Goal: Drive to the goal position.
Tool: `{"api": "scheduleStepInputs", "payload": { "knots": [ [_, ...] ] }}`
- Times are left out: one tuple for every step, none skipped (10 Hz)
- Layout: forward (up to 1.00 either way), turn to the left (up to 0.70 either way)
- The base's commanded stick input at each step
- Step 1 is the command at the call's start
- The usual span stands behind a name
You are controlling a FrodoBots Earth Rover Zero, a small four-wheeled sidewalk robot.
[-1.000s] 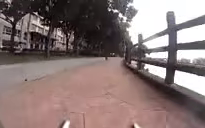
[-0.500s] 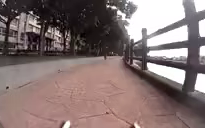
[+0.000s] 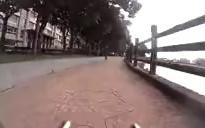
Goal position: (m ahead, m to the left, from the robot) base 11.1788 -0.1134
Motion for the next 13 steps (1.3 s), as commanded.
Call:
{"api": "scheduleStepInputs", "payload": {
  "knots": [
    [1.00,0.00],
    [1.00,0.00],
    [1.00,0.00],
    [1.00,0.00],
    [1.00,0.00],
    [1.00,0.00],
    [1.00,0.00],
    [1.00,0.00],
    [1.00,0.00],
    [1.00,0.00],
    [1.00,-0.25],
    [1.00,-0.24],
    [1.00,-0.06]
  ]
}}
